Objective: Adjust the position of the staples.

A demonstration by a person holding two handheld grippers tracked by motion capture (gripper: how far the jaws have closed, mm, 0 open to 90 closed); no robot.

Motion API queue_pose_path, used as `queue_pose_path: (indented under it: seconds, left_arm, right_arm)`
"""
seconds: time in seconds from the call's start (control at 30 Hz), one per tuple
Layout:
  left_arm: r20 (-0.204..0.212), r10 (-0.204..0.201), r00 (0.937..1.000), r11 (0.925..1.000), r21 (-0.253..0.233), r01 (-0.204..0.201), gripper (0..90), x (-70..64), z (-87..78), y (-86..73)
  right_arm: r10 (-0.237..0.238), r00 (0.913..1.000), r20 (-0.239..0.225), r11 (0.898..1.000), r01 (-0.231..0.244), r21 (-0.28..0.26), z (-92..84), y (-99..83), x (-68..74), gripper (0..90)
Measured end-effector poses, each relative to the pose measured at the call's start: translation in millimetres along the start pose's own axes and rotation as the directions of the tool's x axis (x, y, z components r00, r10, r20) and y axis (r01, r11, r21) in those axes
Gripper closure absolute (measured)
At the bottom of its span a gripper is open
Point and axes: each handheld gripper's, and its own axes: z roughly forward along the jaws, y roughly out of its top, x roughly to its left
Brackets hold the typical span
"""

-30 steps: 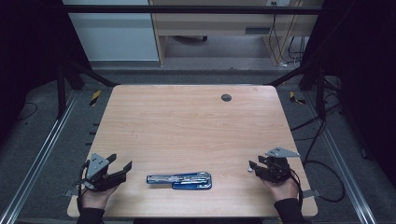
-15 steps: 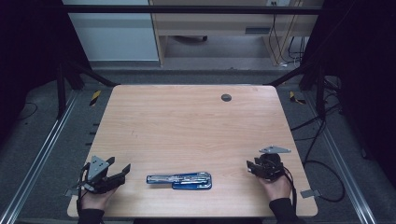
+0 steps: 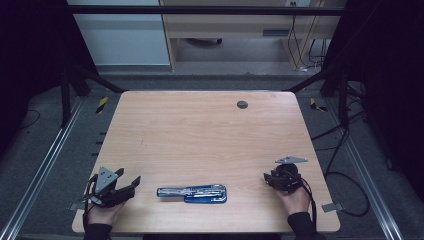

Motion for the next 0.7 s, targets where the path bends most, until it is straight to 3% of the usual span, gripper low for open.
queue_pose_path:
  seconds: [0.17, 0.33, 0.4, 0.47, 0.57, 0.7]
  left_arm:
    - [-0.002, 0.009, 1.0000, 1.0000, 0.004, -0.009, 32.4, -0.7, 0.5, 0.7]
    - [-0.003, 0.013, 0.9999, 0.9999, 0.005, -0.013, 32.6, -1.7, 0.4, 0.9]
    - [-0.003, 0.015, 0.9999, 0.9998, 0.009, -0.015, 32.7, -1.6, 0.8, 0.9]
    - [-0.001, 0.016, 0.9999, 0.9998, 0.011, -0.016, 32.7, -1.6, 1.0, 0.8]
    - [0.002, 0.017, 0.9998, 0.9998, 0.010, -0.017, 32.9, -1.7, 0.8, 1.1]
    - [0.008, 0.021, 0.9997, 0.9996, 0.018, -0.021, 33.1, -2.1, 2.1, 1.1]
  right_arm:
    - [-0.035, 0.9994, 0.005, 0.999, 0.035, 0.013, 1.5, 0.4, 0.7, 77.3]
    - [-0.070, 0.9975, 0.009, 0.997, 0.070, 0.027, 0.2, 1.3, 1.0, 77.8]
    - [-0.075, 0.9971, 0.006, 0.997, 0.075, 0.030, 0.0, 1.3, 0.8, 76.4]
    - [-0.073, 0.9973, 0.004, 0.997, 0.073, 0.023, -0.5, 1.5, 0.8, 66.1]
    - [-0.086, 0.9963, 0.002, 0.996, 0.086, 0.020, -4.1, 4.6, 1.2, 66.7]
    - [-0.082, 0.9958, -0.041, 0.996, 0.084, 0.042, -11.3, 13.8, 1.9, 65.0]
